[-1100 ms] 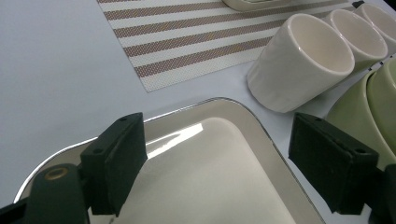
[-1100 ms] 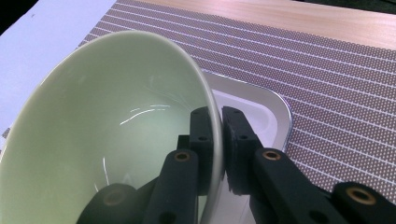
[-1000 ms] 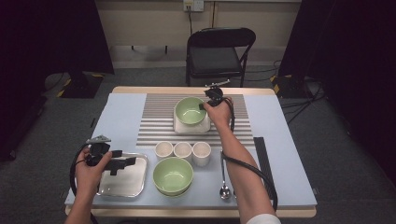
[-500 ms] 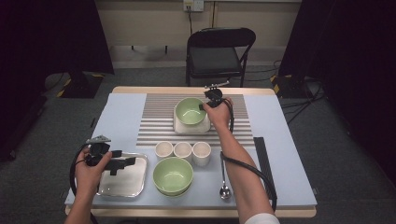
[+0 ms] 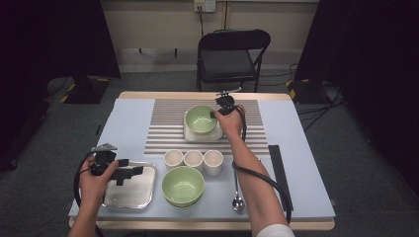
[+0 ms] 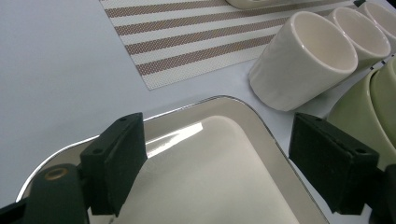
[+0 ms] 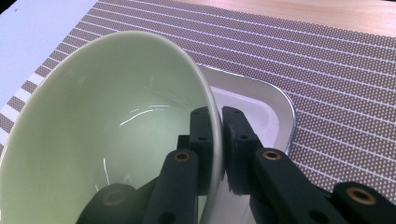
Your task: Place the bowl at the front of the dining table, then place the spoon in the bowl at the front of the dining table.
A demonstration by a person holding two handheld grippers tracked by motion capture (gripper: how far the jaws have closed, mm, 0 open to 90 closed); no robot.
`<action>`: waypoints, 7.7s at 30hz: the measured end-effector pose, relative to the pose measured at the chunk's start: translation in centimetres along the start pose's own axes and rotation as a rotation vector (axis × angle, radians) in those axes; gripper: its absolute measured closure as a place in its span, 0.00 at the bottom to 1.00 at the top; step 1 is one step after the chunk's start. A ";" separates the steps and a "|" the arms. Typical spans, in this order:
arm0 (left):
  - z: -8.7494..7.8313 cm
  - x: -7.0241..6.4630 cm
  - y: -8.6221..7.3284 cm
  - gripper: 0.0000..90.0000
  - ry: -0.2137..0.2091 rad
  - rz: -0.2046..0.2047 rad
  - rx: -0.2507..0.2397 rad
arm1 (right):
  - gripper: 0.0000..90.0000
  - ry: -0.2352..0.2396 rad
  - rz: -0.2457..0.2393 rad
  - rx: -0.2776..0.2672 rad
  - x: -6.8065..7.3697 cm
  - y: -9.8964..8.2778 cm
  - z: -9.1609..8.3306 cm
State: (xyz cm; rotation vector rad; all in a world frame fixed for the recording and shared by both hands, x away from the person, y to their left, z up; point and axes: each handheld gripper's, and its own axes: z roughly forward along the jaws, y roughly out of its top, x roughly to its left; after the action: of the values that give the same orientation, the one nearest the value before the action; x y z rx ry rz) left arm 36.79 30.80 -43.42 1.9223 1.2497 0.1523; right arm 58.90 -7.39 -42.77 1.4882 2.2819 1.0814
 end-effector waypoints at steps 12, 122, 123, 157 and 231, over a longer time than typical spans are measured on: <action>0.0 0.0 0.0 0.21 0.000 -0.002 0.000 | 0.93 -0.003 0.006 0.002 -0.2 -0.2 0.4; -0.2 -0.4 0.1 0.21 0.004 0.014 -0.002 | 0.50 -0.056 -0.068 -0.069 -1.0 -0.5 -0.4; -0.2 -0.4 0.1 0.21 0.005 0.016 -0.004 | 0.50 -0.058 -0.072 -0.073 -1.0 -0.4 -0.5; -0.5 -1.1 0.3 0.20 0.002 0.035 -0.008 | 0.41 -0.042 -0.123 -0.073 -0.5 -0.3 -3.8; -1.0 -1.7 0.5 0.18 0.027 -0.046 -0.047 | 0.39 -0.013 -0.138 -0.103 -0.9 -2.8 -9.6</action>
State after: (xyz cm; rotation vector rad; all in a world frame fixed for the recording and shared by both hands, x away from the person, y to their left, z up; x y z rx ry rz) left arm 35.76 29.96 -41.89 1.8553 1.2968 0.1829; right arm 52.25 -13.18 -38.06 1.2750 2.2462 1.1270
